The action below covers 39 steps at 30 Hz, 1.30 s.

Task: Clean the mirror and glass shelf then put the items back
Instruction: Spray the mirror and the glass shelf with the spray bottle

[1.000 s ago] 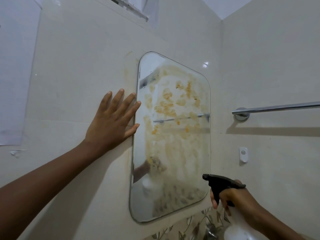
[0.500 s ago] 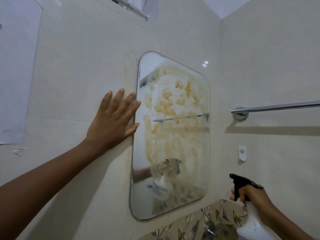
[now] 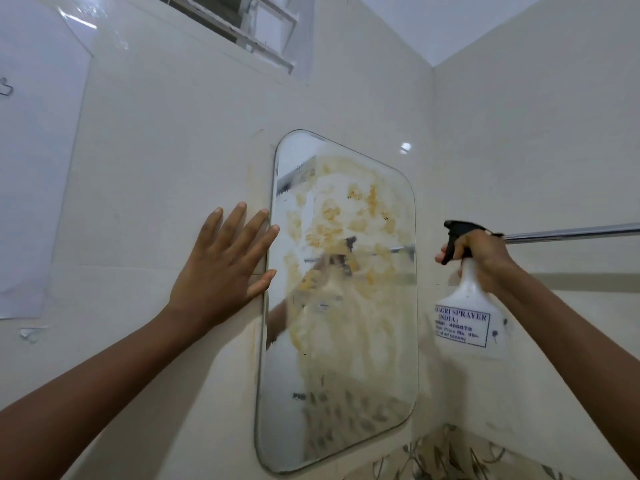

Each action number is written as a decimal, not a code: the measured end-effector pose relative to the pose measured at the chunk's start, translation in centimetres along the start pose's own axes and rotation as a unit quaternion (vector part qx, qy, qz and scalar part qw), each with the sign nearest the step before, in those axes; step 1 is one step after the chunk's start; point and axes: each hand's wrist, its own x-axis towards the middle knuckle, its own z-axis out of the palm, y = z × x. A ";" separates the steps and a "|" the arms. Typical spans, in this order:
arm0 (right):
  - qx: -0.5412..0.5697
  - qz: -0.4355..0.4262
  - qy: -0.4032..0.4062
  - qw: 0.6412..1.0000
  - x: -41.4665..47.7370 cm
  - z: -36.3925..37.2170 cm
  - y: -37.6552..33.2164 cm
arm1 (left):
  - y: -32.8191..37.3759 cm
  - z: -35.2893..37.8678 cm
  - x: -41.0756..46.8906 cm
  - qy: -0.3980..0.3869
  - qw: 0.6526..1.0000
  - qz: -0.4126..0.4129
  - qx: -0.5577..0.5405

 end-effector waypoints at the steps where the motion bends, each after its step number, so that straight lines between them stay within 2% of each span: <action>1: -0.001 -0.009 0.003 1.000 -0.1 0.4 -0.8 | 0.0 0.0 0.0 -0.001 1.000 0.000 0.001; 4: -0.003 -0.044 -0.018 0.999 -0.9 1.8 -2.9 | 0.0 0.0 0.0 -0.004 1.000 0.000 -0.003; 10: -0.043 -0.108 -0.140 0.983 -4.4 4.3 -3.8 | 0.0 -0.3 -0.1 0.001 1.000 0.001 -0.014; 12: -0.045 -0.098 -0.123 0.987 -4.7 4.3 -3.2 | 0.0 -0.2 0.0 0.003 1.000 0.002 -0.011; 17: -0.008 -0.024 -0.001 1.000 -2.7 1.7 -1.2 | 0.0 -0.2 0.0 -0.004 1.000 0.001 -0.009; 20: -0.027 -0.006 0.003 1.000 -2.9 1.1 0.7 | 0.1 -0.2 0.0 -0.004 1.000 0.003 -0.011; 23: -0.038 -0.031 -0.043 0.998 -5.1 2.1 1.9 | 0.0 -0.2 0.0 -0.006 1.000 0.001 -0.016; 25: -0.046 -0.044 -0.101 0.993 -7.1 3.0 2.5 | 0.0 -0.2 0.0 -0.004 1.000 0.001 -0.016; 28: -0.054 -0.032 -0.168 0.984 -9.1 3.5 3.5 | 0.0 -0.3 -0.1 -0.003 1.000 0.001 -0.018; 30: -0.055 -0.024 -0.148 0.987 -9.1 3.1 4.2 | 0.1 -0.3 -0.1 -0.003 1.000 0.003 -0.018; 35: -0.038 0.034 -0.023 0.998 -6.4 -0.2 5.6 | 0.1 -0.3 -0.1 -0.001 1.000 0.002 -0.017; 39: -0.052 0.054 -0.013 0.997 -6.3 -1.3 7.1 | 0.1 -0.3 0.0 0.001 1.000 0.003 -0.022</action>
